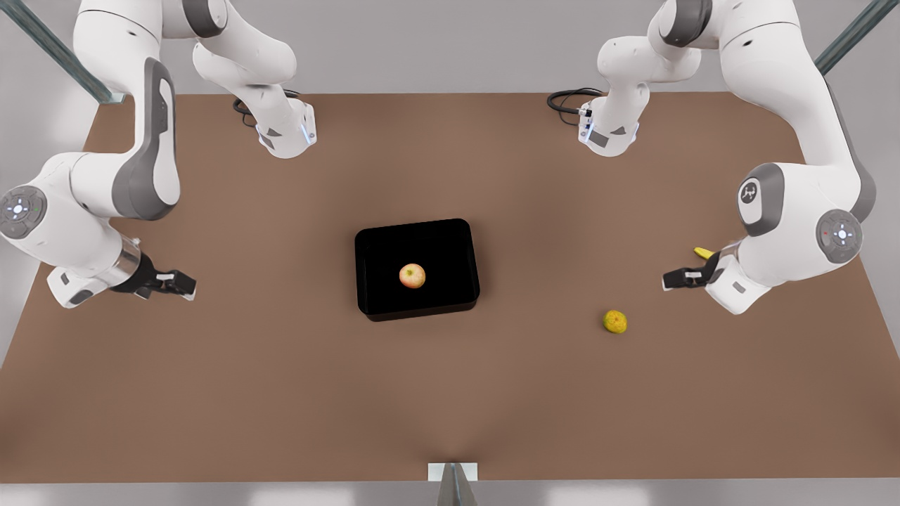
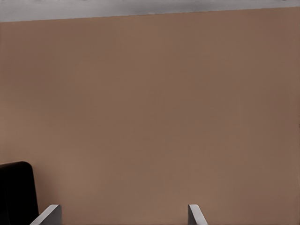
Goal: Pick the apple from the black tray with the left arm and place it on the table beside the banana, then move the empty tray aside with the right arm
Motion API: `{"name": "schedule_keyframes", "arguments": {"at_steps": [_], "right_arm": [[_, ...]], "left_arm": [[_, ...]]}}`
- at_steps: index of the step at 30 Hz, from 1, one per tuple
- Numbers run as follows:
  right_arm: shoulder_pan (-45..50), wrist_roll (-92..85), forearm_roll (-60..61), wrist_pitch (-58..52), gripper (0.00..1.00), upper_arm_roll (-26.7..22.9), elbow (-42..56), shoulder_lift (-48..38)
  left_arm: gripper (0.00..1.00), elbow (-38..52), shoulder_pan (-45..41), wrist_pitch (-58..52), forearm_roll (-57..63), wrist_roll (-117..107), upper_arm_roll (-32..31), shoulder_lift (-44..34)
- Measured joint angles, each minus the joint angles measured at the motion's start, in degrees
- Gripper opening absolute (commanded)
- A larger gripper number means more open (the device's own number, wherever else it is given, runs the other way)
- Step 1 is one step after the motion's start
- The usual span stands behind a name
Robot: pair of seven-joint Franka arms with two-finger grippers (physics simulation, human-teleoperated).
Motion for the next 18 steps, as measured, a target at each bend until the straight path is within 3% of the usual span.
{"name": "schedule_keyframes", "arguments": {"at_steps": [4,7,11,18], "right_arm": [[0.0,0.0,-0.5,1.4,1.0,0.0,0.0,0.9],[1.0,0.0,-0.6,2.3,1.0,0.0,2.8,7.3],[1.1,0.1,-0.7,0.6,1.0,0.0,9.9,8.6],[1.2,0.1,-0.5,-6.1,1.0,-0.2,13.4,8.7]], "left_arm": [[1.0,2.2,-1.6,0.5,-0.2,-0.3,-1.4,0.6],[1.0,5.3,-15.0,0.6,1.6,-2.1,-2.6,4.7],[1.0,9.5,-30.5,4.3,2.8,-8.8,-2.8,13.2],[1.0,7.8,-43.4,13.8,6.6,-25.1,-2.7,20.4]]}}
